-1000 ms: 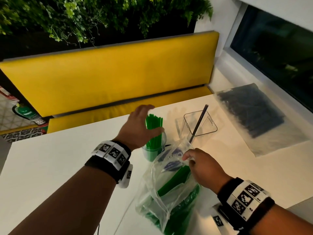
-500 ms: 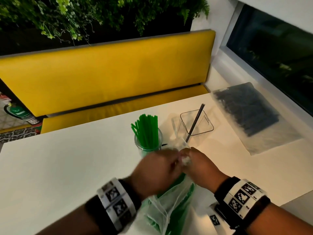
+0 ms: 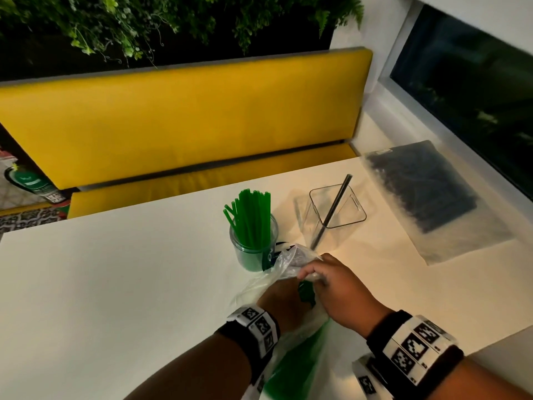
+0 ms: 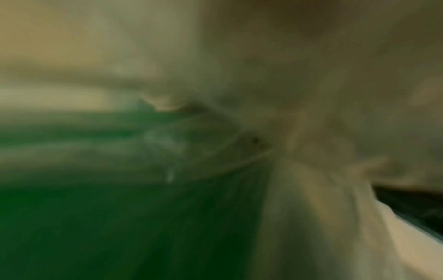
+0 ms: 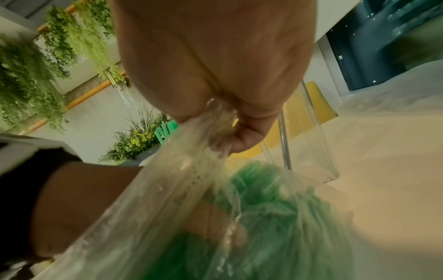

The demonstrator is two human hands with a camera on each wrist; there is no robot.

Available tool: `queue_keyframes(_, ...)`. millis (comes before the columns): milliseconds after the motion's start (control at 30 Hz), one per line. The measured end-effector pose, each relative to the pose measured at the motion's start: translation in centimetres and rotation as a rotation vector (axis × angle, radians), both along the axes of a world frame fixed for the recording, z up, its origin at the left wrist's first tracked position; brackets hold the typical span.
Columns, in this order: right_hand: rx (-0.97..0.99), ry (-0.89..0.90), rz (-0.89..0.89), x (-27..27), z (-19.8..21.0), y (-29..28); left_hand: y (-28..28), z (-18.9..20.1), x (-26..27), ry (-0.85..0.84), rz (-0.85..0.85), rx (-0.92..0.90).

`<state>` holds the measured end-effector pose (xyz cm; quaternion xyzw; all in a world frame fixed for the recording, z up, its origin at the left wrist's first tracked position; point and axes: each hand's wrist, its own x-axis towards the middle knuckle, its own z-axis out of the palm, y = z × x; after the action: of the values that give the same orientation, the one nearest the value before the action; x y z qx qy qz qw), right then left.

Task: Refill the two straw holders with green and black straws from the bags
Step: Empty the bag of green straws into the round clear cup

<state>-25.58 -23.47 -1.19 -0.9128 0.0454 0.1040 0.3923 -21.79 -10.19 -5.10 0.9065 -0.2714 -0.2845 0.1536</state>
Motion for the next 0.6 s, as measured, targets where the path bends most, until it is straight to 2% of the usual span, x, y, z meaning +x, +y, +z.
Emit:
queue_keyframes(267, -0.183, -0.097, -0.113, 0.6, 0.8, 0.2, 1.6, 2.9, 1.3, 0.041, -0.007, -0.222)
queue_keyframes(333, -0.231, -0.095, -0.120, 0.7, 1.0, 0.3, 1.9, 3.3, 1.8, 0.058, -0.008, -0.206)
queue_keyframes(400, -0.180, -0.060, -0.110, 0.7, 1.2, 0.5, 1.8, 3.5, 2.3, 0.028, -0.047, -0.133)
queue_keyframes(500, 0.006, -0.047, -0.063, 0.7, 1.5, 0.7, 0.8, 3.7, 2.3, -0.039, -0.161, -0.082)
queue_keyframes(600, -0.039, -0.025, -0.093, 0.8, 1.2, 0.0, 0.4, 3.8, 2.1, 0.027, -0.110, -0.177)
